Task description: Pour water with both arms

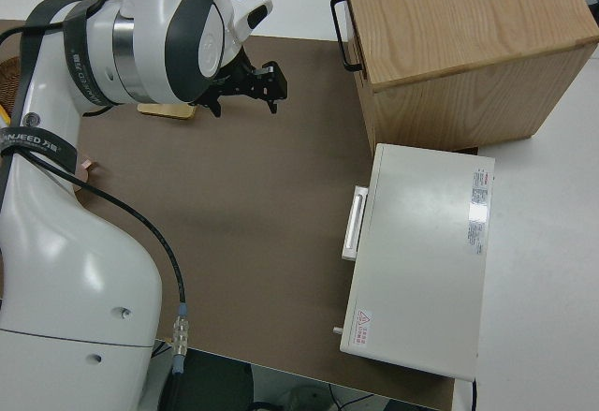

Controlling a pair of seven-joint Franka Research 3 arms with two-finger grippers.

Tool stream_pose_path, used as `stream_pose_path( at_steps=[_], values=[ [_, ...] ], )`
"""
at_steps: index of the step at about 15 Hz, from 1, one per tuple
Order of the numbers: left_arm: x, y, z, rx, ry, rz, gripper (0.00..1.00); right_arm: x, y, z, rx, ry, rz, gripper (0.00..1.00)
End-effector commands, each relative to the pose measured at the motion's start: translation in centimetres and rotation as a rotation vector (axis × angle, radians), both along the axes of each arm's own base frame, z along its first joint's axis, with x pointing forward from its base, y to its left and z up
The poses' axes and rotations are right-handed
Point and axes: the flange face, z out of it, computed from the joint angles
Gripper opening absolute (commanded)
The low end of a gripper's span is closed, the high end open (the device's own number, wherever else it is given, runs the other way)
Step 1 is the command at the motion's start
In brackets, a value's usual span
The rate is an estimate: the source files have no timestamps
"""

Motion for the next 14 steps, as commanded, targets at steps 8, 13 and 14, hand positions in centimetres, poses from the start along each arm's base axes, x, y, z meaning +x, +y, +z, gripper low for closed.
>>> stream_pose_path(
  at_steps=[8,13,14],
  values=[
    [7.5,10.1,2.2,0.007,-0.016,-0.005,0.0,-0.2,-0.2,0.4,-0.004,0.001,0.012,0.987],
    [10.9,15.3,1.3,-0.003,-0.051,-0.06,0.0,-0.2,-0.2,0.3,-0.004,0.002,0.012,0.987],
    [11.3,16.1,1.0,-0.002,-0.055,-0.065,0.0,-0.2,-0.2,0.3,-0.004,0.002,0.012,0.987]
  ],
)
